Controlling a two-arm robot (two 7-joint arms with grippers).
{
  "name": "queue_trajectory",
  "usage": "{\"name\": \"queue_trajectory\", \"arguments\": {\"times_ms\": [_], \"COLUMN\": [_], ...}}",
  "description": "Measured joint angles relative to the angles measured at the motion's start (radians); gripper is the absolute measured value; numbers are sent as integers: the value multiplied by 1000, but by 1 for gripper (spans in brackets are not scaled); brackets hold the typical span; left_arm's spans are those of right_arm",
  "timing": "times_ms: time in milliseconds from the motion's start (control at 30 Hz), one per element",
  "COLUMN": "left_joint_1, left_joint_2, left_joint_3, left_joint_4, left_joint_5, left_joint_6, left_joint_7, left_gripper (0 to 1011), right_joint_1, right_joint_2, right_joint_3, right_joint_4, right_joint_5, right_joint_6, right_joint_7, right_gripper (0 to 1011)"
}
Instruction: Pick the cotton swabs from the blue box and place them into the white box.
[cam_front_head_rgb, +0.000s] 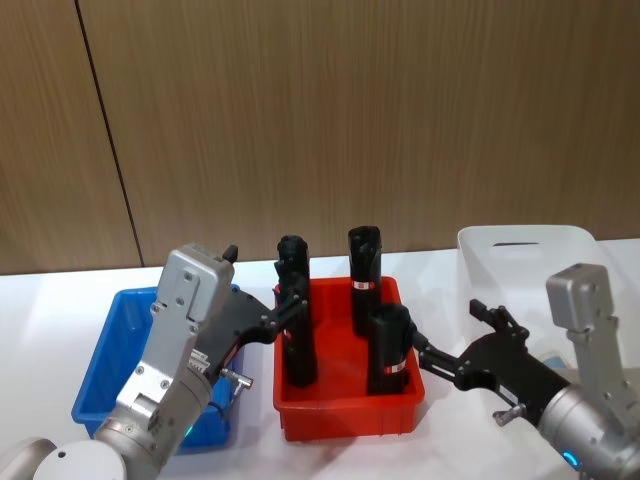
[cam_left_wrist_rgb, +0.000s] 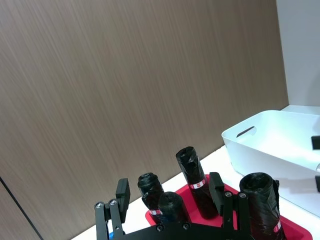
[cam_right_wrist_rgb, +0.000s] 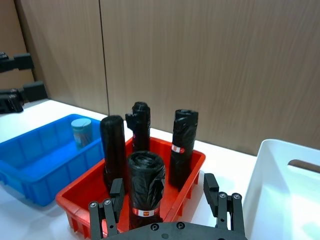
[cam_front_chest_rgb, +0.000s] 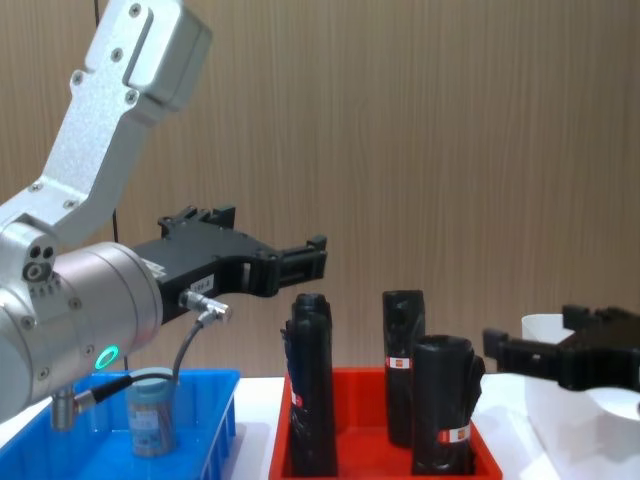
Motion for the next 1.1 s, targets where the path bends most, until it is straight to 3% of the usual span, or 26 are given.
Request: {"name": "queue_trajectory", "arguments": {"times_ms": [1100], "left_joint_1": [0], "left_joint_2": [0], "left_joint_3": [0], "left_joint_4": [0], "left_joint_5": [0], "left_joint_6": [0], "left_joint_7": [0], "left_gripper": [1000], "right_joint_1": [191], "right_joint_2": [-86], "right_joint_3": [-28], "right_joint_4": [286], "right_joint_5": [-31], "right_joint_6": [4], "right_joint_7": [155], "right_gripper": [1002]}}
